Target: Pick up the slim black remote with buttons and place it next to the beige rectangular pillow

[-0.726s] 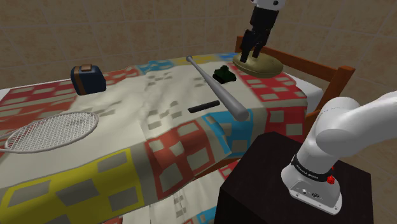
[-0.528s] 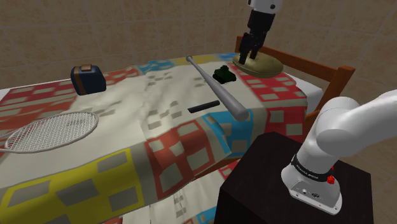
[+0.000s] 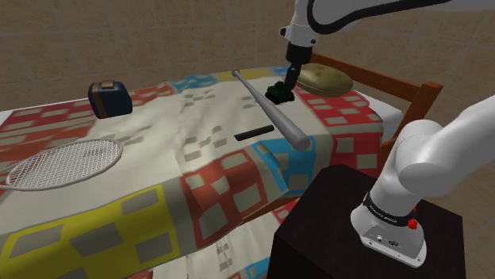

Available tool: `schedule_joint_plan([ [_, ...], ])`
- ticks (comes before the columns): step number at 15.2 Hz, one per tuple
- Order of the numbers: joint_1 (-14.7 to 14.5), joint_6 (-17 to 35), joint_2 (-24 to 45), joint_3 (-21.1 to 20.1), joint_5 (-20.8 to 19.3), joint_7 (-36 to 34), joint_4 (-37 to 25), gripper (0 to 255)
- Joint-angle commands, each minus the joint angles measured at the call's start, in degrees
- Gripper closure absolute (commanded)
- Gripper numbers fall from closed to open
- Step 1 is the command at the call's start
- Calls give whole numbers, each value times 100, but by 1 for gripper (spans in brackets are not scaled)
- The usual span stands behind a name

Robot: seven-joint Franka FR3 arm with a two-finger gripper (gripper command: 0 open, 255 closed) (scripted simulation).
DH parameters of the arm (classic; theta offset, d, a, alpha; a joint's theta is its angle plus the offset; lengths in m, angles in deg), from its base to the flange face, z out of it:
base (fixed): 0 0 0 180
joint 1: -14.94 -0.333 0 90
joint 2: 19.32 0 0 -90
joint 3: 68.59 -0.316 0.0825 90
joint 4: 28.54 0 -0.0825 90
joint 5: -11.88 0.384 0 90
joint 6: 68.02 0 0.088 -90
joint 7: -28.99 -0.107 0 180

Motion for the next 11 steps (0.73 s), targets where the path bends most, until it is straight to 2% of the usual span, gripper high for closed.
schedule_joint_plan([
  [1,-119,378,378,138,-66,519,17,0],
  [11,-649,1907,2406,518,-66,2872,-371,0],
])
